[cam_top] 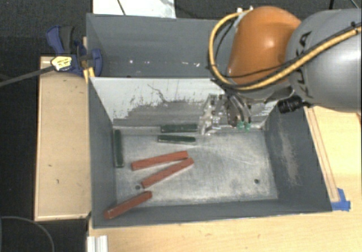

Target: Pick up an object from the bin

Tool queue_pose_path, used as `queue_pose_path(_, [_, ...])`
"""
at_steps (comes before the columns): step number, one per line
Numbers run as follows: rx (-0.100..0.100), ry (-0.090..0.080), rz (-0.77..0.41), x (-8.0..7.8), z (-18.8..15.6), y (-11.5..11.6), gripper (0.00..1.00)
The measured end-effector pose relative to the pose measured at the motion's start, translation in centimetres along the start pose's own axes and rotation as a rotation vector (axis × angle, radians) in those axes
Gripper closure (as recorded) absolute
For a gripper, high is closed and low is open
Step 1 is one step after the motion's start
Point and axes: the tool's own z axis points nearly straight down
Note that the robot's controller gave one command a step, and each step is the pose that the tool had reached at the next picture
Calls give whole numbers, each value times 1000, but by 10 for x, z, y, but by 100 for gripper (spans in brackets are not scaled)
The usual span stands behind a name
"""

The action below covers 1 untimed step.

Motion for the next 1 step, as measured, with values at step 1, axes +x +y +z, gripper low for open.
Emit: queue_pose_path(1, [1,2,73,-8,78,8,0])
